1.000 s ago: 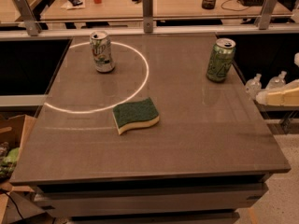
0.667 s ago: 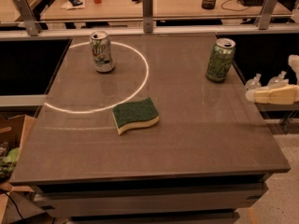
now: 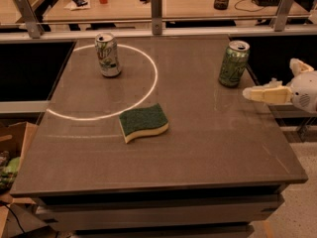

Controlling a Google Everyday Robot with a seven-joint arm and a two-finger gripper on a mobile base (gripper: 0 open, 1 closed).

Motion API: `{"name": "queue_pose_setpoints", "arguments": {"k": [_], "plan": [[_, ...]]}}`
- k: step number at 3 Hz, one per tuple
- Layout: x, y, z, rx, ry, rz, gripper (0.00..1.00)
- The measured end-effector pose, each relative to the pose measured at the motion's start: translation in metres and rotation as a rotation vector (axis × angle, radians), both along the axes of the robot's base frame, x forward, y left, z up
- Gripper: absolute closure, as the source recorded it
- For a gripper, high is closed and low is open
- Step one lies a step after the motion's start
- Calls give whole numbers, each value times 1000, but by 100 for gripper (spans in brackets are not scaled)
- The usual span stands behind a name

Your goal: Move green can near sponge

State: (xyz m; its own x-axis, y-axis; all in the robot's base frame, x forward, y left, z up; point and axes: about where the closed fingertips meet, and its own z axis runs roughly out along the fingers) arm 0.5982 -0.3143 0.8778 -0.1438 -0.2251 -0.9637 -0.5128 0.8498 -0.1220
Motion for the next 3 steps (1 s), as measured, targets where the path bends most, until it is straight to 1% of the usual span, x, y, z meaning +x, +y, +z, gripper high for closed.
{"name": "queue_pose_setpoints", "arguments": {"k": [1, 2, 3], "plan": [[25, 10, -11, 37, 1, -13, 0], [46, 24, -17, 63, -2, 3, 0], [61, 36, -17, 71, -1, 35, 0]]}}
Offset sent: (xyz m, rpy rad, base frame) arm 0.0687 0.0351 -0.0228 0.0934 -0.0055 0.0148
